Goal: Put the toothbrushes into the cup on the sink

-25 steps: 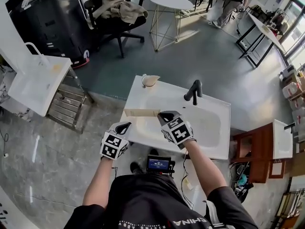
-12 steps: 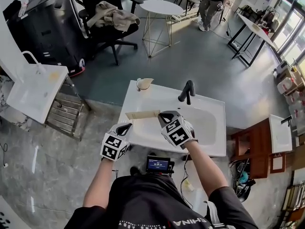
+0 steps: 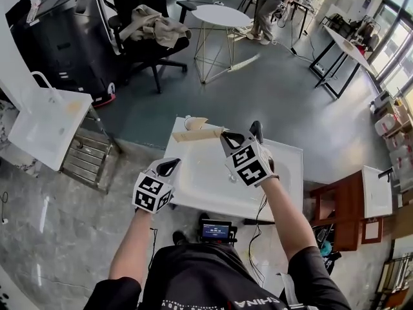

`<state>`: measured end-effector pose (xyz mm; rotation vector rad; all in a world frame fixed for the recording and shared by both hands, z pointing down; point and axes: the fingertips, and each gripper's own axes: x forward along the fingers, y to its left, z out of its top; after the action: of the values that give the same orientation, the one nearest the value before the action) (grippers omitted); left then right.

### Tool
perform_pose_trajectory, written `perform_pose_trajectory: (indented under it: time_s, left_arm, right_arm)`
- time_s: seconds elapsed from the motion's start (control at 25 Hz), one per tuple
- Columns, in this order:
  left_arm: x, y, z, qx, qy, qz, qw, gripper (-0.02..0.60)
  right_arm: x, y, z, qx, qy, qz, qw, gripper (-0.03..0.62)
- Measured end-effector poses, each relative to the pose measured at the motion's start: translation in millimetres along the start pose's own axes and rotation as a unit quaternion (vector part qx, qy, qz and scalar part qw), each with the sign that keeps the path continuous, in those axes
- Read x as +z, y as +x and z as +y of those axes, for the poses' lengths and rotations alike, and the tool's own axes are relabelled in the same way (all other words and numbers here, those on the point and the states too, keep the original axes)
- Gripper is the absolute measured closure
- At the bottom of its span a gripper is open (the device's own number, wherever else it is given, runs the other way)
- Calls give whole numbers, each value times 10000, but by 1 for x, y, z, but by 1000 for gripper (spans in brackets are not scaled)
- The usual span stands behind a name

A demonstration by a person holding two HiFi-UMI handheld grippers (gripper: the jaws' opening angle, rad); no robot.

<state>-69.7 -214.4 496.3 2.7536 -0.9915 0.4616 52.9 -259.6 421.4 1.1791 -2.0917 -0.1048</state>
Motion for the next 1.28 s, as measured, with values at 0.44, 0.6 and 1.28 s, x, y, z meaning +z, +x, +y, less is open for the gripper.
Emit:
perform_pose_trajectory:
  time_s: [0.44, 0.6, 1.28]
  left_arm:
    - [18, 29, 11, 207, -98, 14, 9997, 584]
    - [14, 40, 19, 344, -190, 66, 9992, 584]
    - [-4, 55, 38, 601, -447, 277, 9968, 584]
  right_arm:
    - [24, 23, -95, -445, -518, 117, 9976, 574]
    - [23, 42, -107, -396, -696, 117, 9967, 574]
    - [-1, 85, -90, 210, -1656, 396, 9852, 574]
